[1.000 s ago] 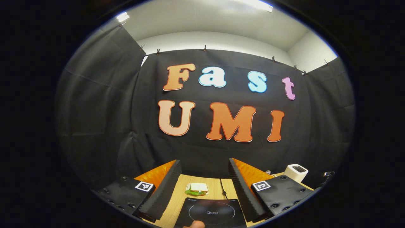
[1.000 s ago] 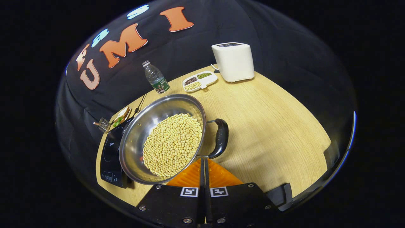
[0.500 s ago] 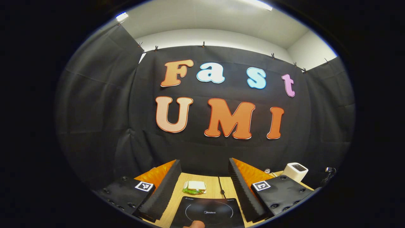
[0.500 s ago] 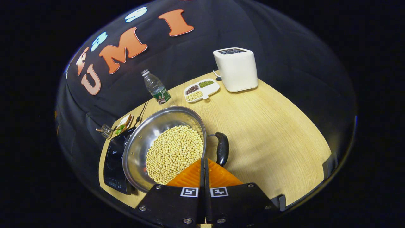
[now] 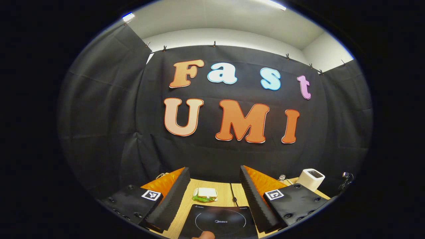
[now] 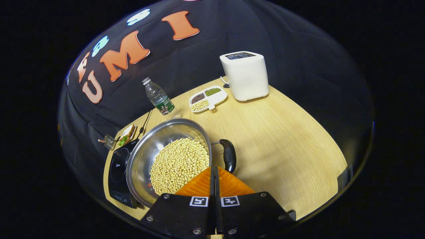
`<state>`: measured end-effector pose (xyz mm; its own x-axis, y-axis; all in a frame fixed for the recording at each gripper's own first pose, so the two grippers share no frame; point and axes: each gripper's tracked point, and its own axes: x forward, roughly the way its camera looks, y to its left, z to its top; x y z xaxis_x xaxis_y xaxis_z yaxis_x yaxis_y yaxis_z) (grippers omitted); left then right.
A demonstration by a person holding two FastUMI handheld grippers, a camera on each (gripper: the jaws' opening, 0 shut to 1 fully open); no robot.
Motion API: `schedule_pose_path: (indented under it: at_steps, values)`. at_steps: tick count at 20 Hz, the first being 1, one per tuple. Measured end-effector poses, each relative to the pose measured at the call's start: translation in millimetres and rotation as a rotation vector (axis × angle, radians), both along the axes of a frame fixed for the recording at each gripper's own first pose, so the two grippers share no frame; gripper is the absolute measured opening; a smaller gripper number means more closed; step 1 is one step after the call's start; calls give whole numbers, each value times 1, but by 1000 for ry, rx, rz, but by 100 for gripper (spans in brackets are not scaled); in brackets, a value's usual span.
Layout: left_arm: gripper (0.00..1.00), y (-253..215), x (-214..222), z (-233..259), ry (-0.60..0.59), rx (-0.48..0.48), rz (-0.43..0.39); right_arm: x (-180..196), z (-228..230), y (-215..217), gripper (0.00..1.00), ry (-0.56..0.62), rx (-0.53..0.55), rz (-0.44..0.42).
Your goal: First push the handle of the pot to place it horizontally, then grasp the pot with both hands and set it on the induction cooktop.
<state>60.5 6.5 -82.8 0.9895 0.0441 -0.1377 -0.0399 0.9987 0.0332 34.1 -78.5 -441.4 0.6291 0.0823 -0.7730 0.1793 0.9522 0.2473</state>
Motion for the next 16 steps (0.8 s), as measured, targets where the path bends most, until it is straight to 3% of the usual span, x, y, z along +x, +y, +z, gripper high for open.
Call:
schedule_pose_path:
  at_steps: [7,16]
  values:
    - [99,4,5,-29,35,1,20,19,-3,-6,0,-15,-44,-6]
    - [99,-18,13,-112,162,-52,15,37,-5,-9,0,-26,-44,8]
